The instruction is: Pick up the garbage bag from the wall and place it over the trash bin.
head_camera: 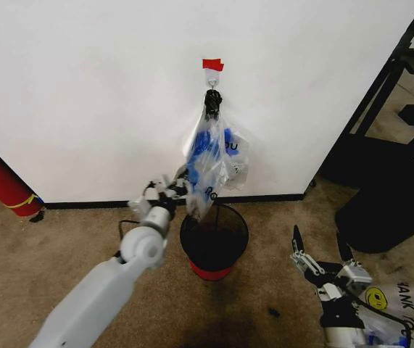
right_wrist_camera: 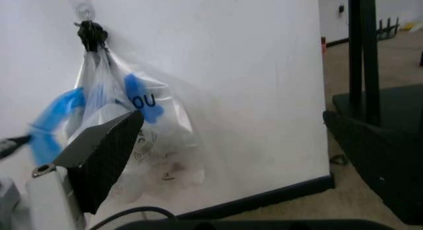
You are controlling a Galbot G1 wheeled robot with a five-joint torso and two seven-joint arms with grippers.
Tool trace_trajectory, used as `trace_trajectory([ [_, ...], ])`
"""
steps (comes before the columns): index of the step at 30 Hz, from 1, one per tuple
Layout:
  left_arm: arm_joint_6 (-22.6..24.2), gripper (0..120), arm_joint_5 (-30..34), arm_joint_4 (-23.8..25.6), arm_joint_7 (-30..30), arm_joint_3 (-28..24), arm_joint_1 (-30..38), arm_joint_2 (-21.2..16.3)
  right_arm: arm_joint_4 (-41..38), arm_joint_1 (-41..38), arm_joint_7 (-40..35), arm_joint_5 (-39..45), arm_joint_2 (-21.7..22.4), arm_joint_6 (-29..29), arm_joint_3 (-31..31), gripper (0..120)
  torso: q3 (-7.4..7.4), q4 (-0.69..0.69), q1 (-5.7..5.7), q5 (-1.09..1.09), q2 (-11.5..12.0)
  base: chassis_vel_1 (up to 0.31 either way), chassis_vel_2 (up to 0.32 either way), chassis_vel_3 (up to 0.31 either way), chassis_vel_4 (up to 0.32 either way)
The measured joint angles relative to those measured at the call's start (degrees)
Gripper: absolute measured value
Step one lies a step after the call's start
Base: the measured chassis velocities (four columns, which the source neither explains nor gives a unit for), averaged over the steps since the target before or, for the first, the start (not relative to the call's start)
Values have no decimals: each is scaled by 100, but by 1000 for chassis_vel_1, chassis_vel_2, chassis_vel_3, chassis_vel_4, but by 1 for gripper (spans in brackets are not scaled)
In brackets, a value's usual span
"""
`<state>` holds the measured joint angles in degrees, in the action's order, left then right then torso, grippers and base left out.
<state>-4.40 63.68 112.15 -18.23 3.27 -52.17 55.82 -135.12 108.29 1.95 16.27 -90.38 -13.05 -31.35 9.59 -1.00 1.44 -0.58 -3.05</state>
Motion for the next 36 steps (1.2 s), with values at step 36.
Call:
trace_trajectory([
  [36, 493, 0, 474, 2025, -609, 47, -530, -207, 1733, -5072, 47, 535, 4804, 1578, 2432, 100, 1, -1, 1, 1, 0, 0, 0, 0, 0],
])
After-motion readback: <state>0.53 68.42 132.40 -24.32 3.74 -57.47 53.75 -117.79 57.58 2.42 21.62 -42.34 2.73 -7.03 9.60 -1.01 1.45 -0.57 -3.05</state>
